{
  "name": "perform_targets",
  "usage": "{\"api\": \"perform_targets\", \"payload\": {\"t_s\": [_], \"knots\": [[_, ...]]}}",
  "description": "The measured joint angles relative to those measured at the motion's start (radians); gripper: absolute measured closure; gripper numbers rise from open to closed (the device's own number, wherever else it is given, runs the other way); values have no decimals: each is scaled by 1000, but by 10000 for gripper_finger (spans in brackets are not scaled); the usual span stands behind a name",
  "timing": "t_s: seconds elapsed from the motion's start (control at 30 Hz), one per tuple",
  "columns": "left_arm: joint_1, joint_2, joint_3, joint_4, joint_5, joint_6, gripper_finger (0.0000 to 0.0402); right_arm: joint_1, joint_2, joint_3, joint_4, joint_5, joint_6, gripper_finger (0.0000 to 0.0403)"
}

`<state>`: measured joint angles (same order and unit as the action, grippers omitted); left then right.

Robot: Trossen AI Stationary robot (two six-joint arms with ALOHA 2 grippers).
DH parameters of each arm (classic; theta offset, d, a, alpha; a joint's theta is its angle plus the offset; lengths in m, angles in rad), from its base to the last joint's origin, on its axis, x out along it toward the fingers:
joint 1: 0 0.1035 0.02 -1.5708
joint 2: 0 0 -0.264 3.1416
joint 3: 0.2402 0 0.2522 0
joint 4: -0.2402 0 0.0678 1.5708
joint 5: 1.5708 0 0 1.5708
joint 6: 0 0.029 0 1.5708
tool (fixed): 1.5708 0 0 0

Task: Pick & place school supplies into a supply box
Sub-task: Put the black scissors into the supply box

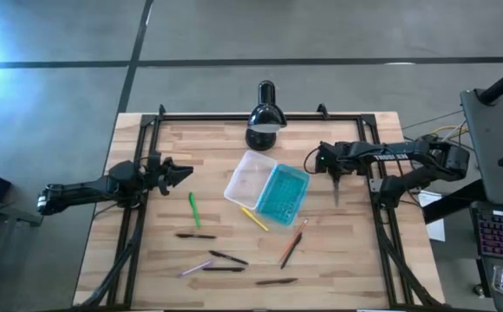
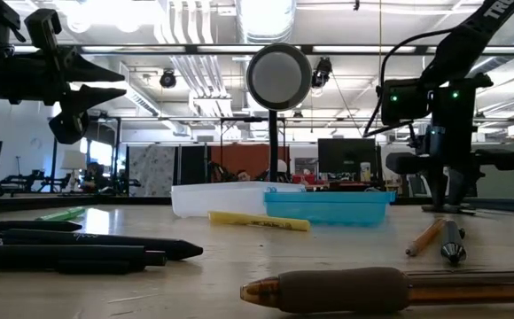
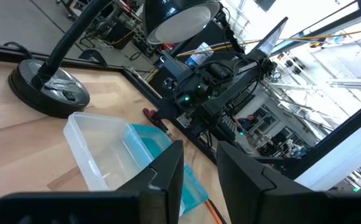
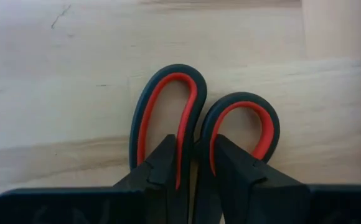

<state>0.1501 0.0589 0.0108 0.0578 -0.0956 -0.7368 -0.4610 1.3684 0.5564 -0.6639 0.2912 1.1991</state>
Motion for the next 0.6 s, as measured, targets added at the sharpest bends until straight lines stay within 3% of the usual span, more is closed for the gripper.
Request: {"api": "perform_targets", "payload": {"t_s": [0.37,0.6], "knots": [[0,0,0,0,-1,0,321,19,-132,128,-9,-95,-135,338],[0,0,0,0,-3,0,321,75,-150,215,170,-212,-18,338]]}}
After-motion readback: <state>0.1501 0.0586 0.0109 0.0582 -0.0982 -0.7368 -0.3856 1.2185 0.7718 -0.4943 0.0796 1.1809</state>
